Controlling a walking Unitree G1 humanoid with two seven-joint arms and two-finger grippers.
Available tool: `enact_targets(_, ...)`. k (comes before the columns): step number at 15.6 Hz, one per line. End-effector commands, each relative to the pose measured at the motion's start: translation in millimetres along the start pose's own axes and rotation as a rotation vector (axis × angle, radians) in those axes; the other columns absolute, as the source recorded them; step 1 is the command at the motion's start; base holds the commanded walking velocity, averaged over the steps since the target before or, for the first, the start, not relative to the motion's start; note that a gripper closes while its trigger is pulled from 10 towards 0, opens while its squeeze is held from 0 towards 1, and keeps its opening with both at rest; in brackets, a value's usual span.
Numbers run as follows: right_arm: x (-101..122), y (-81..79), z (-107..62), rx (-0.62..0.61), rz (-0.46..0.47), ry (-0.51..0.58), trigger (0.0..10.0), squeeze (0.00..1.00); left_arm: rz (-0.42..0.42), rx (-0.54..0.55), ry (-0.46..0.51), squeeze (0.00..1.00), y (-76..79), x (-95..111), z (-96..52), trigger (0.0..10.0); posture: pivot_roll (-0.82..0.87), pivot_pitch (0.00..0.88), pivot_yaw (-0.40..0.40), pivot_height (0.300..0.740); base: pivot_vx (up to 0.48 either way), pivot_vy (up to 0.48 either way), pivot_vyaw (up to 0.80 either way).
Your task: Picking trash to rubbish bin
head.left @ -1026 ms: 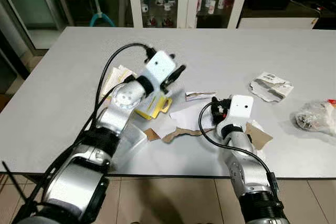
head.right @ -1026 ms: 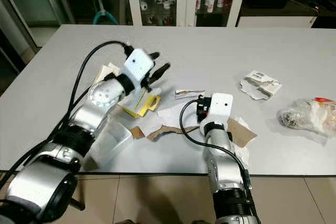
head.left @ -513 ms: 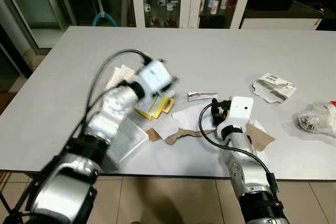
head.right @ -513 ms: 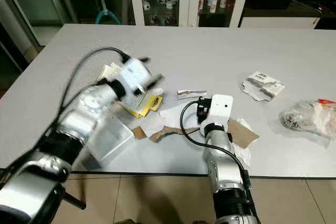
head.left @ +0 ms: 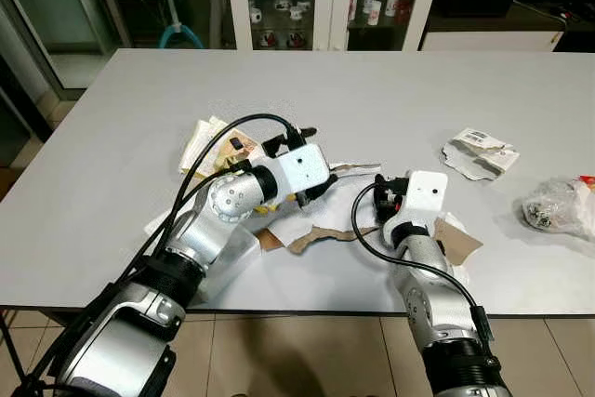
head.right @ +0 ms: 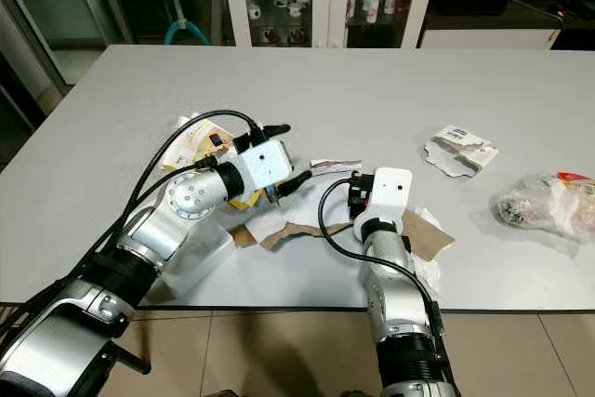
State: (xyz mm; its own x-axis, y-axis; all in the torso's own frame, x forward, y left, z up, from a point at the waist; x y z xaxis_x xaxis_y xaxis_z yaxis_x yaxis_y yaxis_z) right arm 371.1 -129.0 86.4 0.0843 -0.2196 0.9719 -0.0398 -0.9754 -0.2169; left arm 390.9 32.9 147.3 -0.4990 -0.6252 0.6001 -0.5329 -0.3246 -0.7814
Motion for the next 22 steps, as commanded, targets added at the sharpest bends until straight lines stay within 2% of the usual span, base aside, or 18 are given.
enact_targets(1,2,-1.3,1.1,-0.003,0.011,0.011,10.0,0.0,0.047,-0.024,-0.008,1.0,4.2,0,-0.6,10.0,-0.02,0.0,0.055,0.74,0.0,0.0,0.0)
enact_targets(2,2,-2.0,1.1,-0.003,0.013,0.011,10.0,0.0,0.088,-0.036,-0.033,1.0,6.4,-5,-0.8,10.0,-0.02,0.0,0.056,0.74,0.0,0.0,0.0)
enact_targets(3,2,-1.8,0.9,-0.004,0.014,0.011,10.0,0.0,0.169,-0.039,-0.065,1.0,6.7,-11,-1.3,10.0,-0.02,0.0,0.057,0.74,0.0,0.0,0.0)
enact_targets(4,2,-1.5,0.9,-0.005,0.014,0.011,10.0,0.0,0.196,-0.039,-0.074,1.0,6.5,-12,-1.4,10.0,-0.02,0.0,0.057,0.74,0.0,0.0,0.0)
enact_targets(5,2,-0.6,0.7,-0.008,0.015,0.011,10.0,0.0,0.239,-0.033,-0.098,0.0,4.9,-16,-1.1,10.0,-0.02,0.0,0.057,0.74,0.0,0.0,0.0)
enact_targets(10,2,0.0,0.7,-0.014,0.019,0.012,10.0,0.0,0.292,-0.024,-0.153,0.0,7.3,-23,0.6,10.0,-0.02,0.001,0.058,0.74,0.0,0.0,0.0)
enact_targets(13,2,0.5,0.7,-0.015,0.02,0.011,10.0,0.0,0.271,-0.021,-0.161,0.0,12.9,-25,2.2,10.0,-0.02,0.008,0.058,0.74,0.0,0.0,0.0)
enact_targets(15,2,0.5,0.6,-0.015,0.021,0.011,10.0,0.0,0.258,-0.064,-0.121,0.0,24.3,-18,3.3,10.0,-0.02,0.008,0.057,0.74,0.0,0.0,0.0)
enact_targets(22,2,0.6,0.8,-0.016,0.021,0.008,10.0,0.0,0.301,-0.122,-0.184,0.0,35.6,-35,-3.4,10.0,-0.01,0.015,0.057,0.74,0.0,0.0,0.0)
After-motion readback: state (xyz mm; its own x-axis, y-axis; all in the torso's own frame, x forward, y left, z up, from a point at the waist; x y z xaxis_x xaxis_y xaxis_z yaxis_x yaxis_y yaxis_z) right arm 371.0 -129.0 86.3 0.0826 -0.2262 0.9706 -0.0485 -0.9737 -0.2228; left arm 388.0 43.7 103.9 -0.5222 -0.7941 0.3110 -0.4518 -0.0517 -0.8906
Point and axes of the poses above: a point about 5 cm out from each wrist's last joint towards the gripper, its own z axis pointing out of the wrist towards the gripper, its own x axis along the axis of the wrist's last joint, y = z × x, the point moved 6 cm from there along z, pointing out of the wrist towards the gripper, and after that the axes turned 6 degrees about z, right-handed, at the moved point
